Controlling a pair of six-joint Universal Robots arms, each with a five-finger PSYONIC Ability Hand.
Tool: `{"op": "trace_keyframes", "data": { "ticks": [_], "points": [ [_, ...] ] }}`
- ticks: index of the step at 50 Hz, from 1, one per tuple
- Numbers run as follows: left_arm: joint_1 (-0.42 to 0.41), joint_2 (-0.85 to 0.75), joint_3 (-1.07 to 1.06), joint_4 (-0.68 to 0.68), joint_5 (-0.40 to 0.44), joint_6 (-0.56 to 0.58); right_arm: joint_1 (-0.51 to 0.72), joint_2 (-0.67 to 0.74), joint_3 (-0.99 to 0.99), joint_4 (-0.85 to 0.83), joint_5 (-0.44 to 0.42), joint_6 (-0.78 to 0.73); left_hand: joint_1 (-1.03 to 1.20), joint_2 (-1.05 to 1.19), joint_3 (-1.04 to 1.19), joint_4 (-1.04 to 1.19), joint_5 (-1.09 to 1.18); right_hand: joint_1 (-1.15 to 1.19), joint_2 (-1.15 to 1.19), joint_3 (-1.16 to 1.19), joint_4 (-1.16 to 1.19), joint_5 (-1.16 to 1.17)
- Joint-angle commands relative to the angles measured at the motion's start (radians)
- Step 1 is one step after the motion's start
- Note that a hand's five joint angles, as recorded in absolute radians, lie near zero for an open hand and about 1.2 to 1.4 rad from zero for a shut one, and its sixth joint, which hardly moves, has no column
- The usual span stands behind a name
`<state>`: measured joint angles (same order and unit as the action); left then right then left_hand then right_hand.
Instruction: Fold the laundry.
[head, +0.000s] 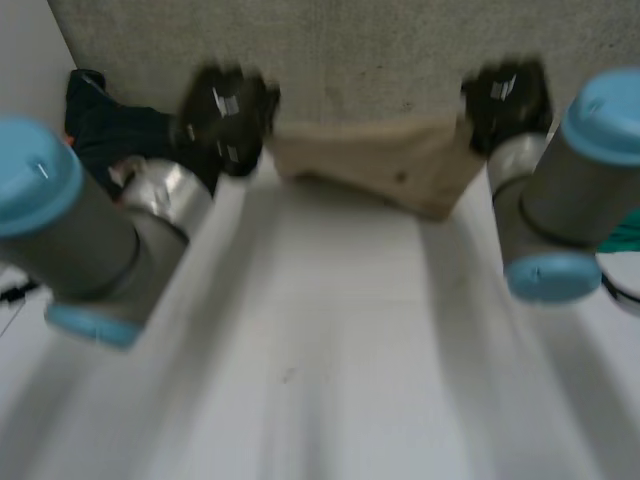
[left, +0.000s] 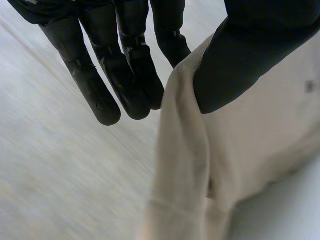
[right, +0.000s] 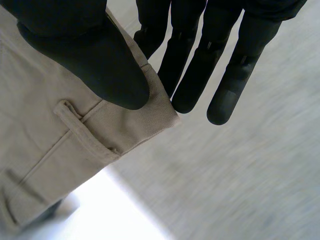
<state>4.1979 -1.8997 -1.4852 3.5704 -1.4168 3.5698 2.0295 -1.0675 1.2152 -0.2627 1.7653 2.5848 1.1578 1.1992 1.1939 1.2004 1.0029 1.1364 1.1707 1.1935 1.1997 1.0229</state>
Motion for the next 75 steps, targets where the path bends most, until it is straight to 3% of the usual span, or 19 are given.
{"op": "trace_keyframes", "data": {
  "ticks": [1,6,10,11,14,19,27,31,35,41,45,46,53,57,63,69,73,75],
  "points": [
    [-0.03,-0.12,-0.225,-0.002,-0.008,0.012,-0.005,0.035,0.274,0.007,-0.04,-0.006,0.238,0.197,0.202,0.196,0.219,0.26,0.226,0.203,0.197,0.199],
    [-0.03,-0.15,-0.237,-0.002,-0.013,0.023,-0.003,0.026,0.369,0.003,-0.06,0.001,0.175,0.134,0.139,0.132,0.155,0.26,0.226,0.203,0.197,0.199],
    [-0.012,-0.15,-0.242,-0.002,-0.014,0.02,-0.005,-0.002,0.417,-0.001,-0.063,0.015,-0.295,-0.336,-0.331,-0.337,-0.314,0.26,0.226,0.203,0.197,0.199],
    [0.003,-0.147,-0.245,-0.002,-0.014,0.014,-0.005,-0.008,0.422,-0.001,-0.063,0.018,-0.548,-0.59,-0.584,-0.591,-0.568,0.26,0.226,0.203,0.197,0.199],
    [0.028,-0.142,-0.262,-0.008,-0.014,0.006,-0.005,-0.032,0.441,-0.001,-0.063,0.043,-0.677,-0.718,-0.713,-0.72,-0.697,0.26,0.226,0.203,0.197,0.199],
    [0.062,-0.111,-0.306,-0.022,-0.014,-0.032,-0.006,-0.034,0.452,0.002,-0.064,0.071,-0.686,-0.727,-0.722,-0.729,-0.706,0.26,0.226,0.203,0.197,0.199],
    [0.088,-0.102,-0.316,-0.048,-0.004,-0.265,-0.005,-0.034,0.458,0.005,-0.063,0.075,-0.613,-0.654,-0.649,-0.655,-0.632,0.26,0.226,0.203,0.197,0.199],
    [0.108,-0.117,-0.282,-0.113,0.012,-0.393,-0.005,-0.035,0.458,0.003,-0.06,0.075,-0.469,-0.51,-0.505,-0.512,-0.489,0.26,0.226,0.203,0.197,0.199],
    [0.117,-0.147,-0.228,-0.221,0.094,-0.479,-0.002,-0.037,0.458,0.005,-0.055,0.075,-0.439,-0.481,-0.475,-0.482,-0.459,0.26,0.226,0.203,0.197,0.199],
    [0.128,-0.154,-0.194,-0.314,0.124,-0.513,-0.003,-0.039,0.463,0.005,-0.053,0.075,-0.363,-0.405,-0.399,-0.406,-0.383,0.26,0.226,0.203,0.197,0.199],
    [0.142,-0.157,-0.182,-0.302,0.127,-0.513,-0.003,-0.04,0.461,0.008,-0.052,0.072,-0.006,-0.047,-0.042,-0.049,-0.026,0.26,0.226,0.203,0.197,0.199],
    [0.142,-0.163,-0.175,-0.295,0.127,-0.507,-0.003,-0.04,0.461,0.008,-0.052,0.069,0.236,0.195,0.2,0.193,0.216,0.26,0.226,0.203,0.197,0.199],
    [0.123,-0.122,-0.13,-0.311,0.102,-0.485,-0.006,-0.165,0.451,0.092,-0.056,0.005,0.238,0.197,0.202,0.196,0.219,0.26,0.226,0.203,0.197,0.199],
    [0.122,0.08,-0.147,-0.36,0.099,-0.427,-0.005,-0.279,0.429,0.218,-0.06,-0.089,0.238,0.197,0.202,0.196,0.219,0.26,0.226,0.203,0.197,0.199],
    [0.117,0.355,-0.208,-0.583,0.108,-0.211,-0.006,-0.411,0.411,0.5,-0.06,-0.25,0.238,0.197,0.202,0.196,0.219,0.26,0.226,0.203,0.197,0.199],
    [0.045,0.429,-0.322,-0.817,0.105,0.088,-0.006,-0.47,0.443,0.721,-0.081,-0.339,0.238,0.197,0.202,0.196,0.219,0.26,0.226,0.203,0.197,0.199],
    [0.024,0.355,-0.354,-0.78,0.095,0.223,-0.005,-0.464,0.445,0.662,-0.121,-0.328,0.238,0.197,0.202,0.196,0.219,0.26,0.226,0.203,0.197,0.199],
    [0.022,0.294,-0.346,-0.734,0.09,0.239,-0.005,-0.451,0.449,0.613,-0.125,-0.321,0.238,0.197,0.202,0.196,0.219,0.26,0.226,0.203,0.197,0.199]
  ]
}}
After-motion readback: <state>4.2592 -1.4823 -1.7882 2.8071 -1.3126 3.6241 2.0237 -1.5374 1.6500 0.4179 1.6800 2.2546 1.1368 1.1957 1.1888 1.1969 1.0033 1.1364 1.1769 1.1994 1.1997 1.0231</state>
